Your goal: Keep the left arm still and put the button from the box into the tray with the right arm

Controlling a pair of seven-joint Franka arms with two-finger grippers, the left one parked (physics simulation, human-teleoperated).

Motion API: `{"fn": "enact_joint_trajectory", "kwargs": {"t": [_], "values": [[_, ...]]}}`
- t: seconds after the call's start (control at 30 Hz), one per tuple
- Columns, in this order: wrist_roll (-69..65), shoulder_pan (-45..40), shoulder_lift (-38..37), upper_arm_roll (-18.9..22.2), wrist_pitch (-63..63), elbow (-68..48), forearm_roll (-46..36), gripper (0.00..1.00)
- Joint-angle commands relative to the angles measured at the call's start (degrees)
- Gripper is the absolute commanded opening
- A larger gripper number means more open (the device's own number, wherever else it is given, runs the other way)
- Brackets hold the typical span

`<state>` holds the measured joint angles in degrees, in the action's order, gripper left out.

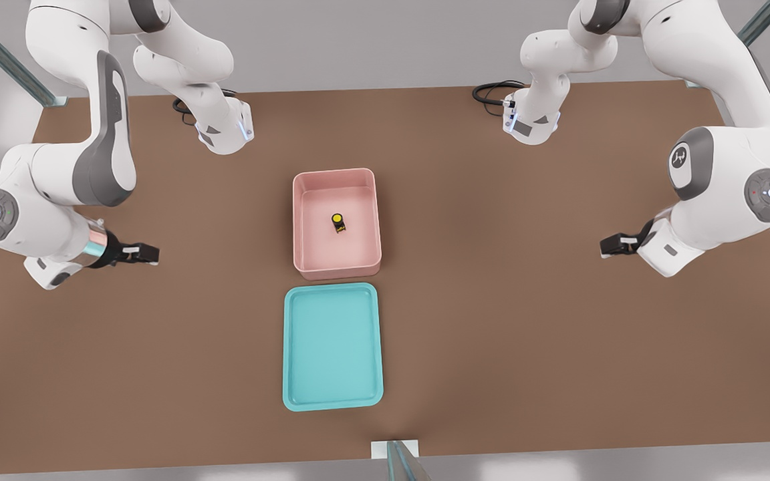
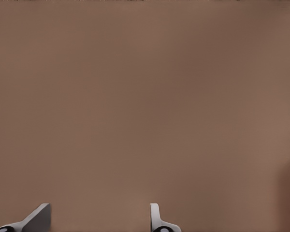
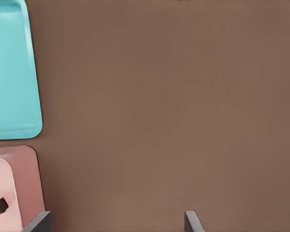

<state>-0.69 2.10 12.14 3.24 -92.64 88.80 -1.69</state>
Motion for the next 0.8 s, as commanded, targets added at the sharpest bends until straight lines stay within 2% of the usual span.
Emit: {"fn": "enact_joint_trajectory", "kwargs": {"t": [0.0, 0.03, 0.13, 0.2, 0.23, 0.3, 0.37, 0.4, 0.5, 0.67, 0.77], "values": [[0.6, 0.1, -0.1, 0.01, -2.37, -0.03, -0.07, 1.0], [3.41, 2.02, -0.1, -0.43, -1.58, -0.2, -0.07, 1.0], [26.78, 18.2, 0.42, -0.69, -2.02, -0.73, -0.51, 1.0], [35.4, 23.38, 2.62, -0.87, -3.34, -0.64, -0.95, 1.0], [37.95, 24.62, 3.07, -0.78, -6.67, 1.02, -1.12, 1.0], [37.69, 25.15, -4.49, -1.13, -22.49, 19.12, -4.2, 1.0], [38.13, 25.24, -6.6, -1.39, -27.33, 28.27, -4.29, 1.0], [39.97, 25.24, -8.62, -3.15, -28.56, 31.35, -4.29, 1.0], [49.2, 26.29, -7.93, -8.43, -33.39, 33.9, -4.2, 1.0], [60.19, 34.55, -4.32, -8.69, -39.55, 34.78, -4.29, 1.0], [61.59, 38.15, -1.42, -8.78, -46.05, 37.68, -4.29, 1.0]]}}
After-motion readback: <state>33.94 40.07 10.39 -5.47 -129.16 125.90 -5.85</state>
